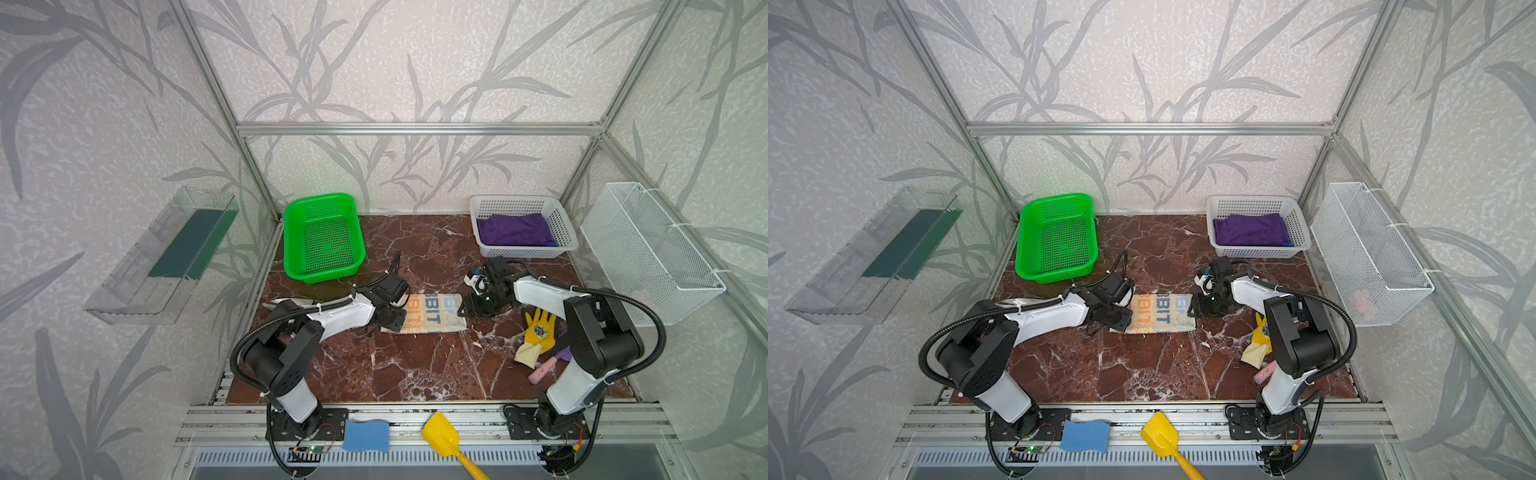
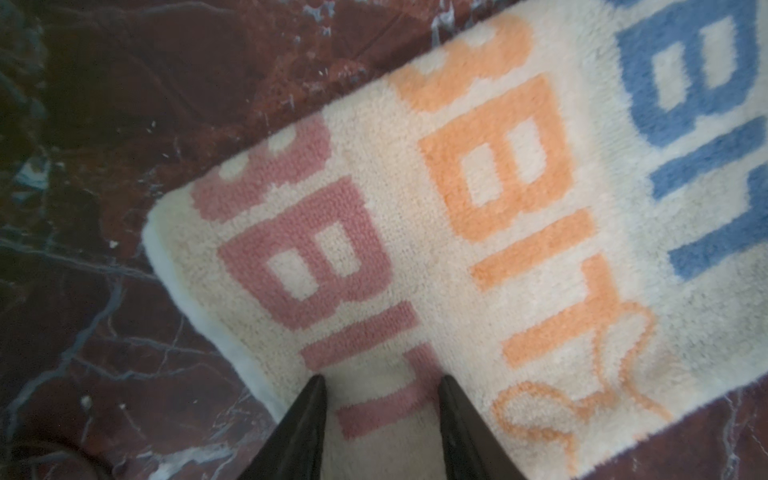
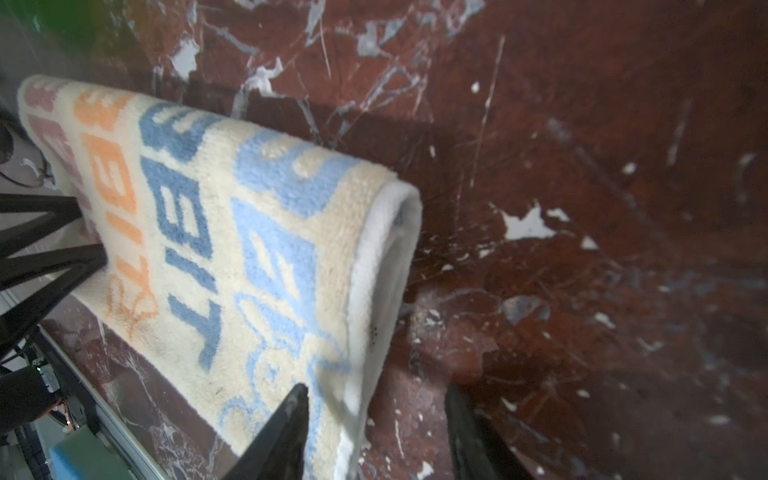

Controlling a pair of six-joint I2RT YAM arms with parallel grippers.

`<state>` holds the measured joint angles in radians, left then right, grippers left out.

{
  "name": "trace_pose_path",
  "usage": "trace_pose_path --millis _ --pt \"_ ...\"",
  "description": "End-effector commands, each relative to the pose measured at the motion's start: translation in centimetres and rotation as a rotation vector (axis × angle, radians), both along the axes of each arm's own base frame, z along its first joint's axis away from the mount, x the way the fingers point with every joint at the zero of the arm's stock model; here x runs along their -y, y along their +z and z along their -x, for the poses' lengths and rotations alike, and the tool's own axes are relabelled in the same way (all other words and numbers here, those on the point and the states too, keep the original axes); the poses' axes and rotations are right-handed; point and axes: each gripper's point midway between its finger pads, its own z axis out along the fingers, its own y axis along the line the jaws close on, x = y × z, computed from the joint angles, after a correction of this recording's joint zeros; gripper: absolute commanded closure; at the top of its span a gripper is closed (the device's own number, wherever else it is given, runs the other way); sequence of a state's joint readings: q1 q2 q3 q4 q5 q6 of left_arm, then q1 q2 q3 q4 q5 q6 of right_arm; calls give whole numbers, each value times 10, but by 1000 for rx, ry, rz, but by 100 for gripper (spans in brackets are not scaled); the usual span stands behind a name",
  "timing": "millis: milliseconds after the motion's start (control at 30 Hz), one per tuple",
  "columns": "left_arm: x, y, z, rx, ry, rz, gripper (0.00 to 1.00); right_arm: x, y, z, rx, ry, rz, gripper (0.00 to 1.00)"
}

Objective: Fold and stack the towels
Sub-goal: 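Grasp the folded towel's end with the right gripper while the left gripper releases, then carry the folded towel with the right gripper to the white basket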

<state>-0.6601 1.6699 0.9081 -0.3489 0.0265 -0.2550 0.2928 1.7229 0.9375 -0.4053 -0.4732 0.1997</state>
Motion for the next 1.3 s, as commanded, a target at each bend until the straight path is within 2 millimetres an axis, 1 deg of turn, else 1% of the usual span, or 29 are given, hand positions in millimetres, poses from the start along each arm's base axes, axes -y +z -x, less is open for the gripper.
trace_pose_path --millis 0,67,167,233,300,367,467,567,600,667,700,733,800,867,933,1000,1067,1200,1267 --pt "-6 -16 4 -22 19 -25 58 1 -22 9 -60 -49 3 44" --pt "-6 -19 6 -30 18 -29 59 -1 -26 8 -63 -65 8 43" --pt "-5 -23 8 -42 15 -23 61 -9 -35 12 -69 -55 27 44" --pt "-5 -24 9 -46 12 -19 61 -16 -42 14 -76 -45 37 46" --pt "-4 -25 10 -52 8 -19 61 -18 -49 15 -78 -45 52 49" --pt "-3 -26 10 -54 2 -16 61 -18 -54 14 -77 -50 60 53" --pt "-3 -27 11 -58 -2 -15 61 -20 -58 8 -67 -55 61 65" --pt "0 -25 9 -49 -6 4 60 -25 -54 -2 -33 -47 51 83" --pt "2 -23 8 -42 -8 19 60 -26 -50 -8 -14 -38 49 89" --pt "6 -16 6 -18 -11 46 57 -29 -42 -18 27 -19 49 95" --pt "8 -12 3 -1 -12 65 51 -30 -36 -24 53 -5 54 98" --pt "10 -6 1 15 -13 81 43 -30 -30 -30 76 3 69 100" --pt "13 6 -4 50 -15 114 32 -28 -16 -44 124 19 110 100" --pt "15 20 -9 88 -18 133 24 -26 0 -62 173 36 158 100" --pt "16 31 -13 123 -21 144 23 -22 14 -76 205 55 212 100" --pt "15 42 -16 157 -17 148 22 -21 34 -97 252 69 252 100" --pt "13 49 -18 176 -11 146 22 -20 50 -114 287 81 292 100" --pt "10 56 -16 191 -12 148 21 -10 71 -145 312 97 374 100" --pt "10 57 -15 194 -18 151 17 -5 81 -159 327 100 401 100"
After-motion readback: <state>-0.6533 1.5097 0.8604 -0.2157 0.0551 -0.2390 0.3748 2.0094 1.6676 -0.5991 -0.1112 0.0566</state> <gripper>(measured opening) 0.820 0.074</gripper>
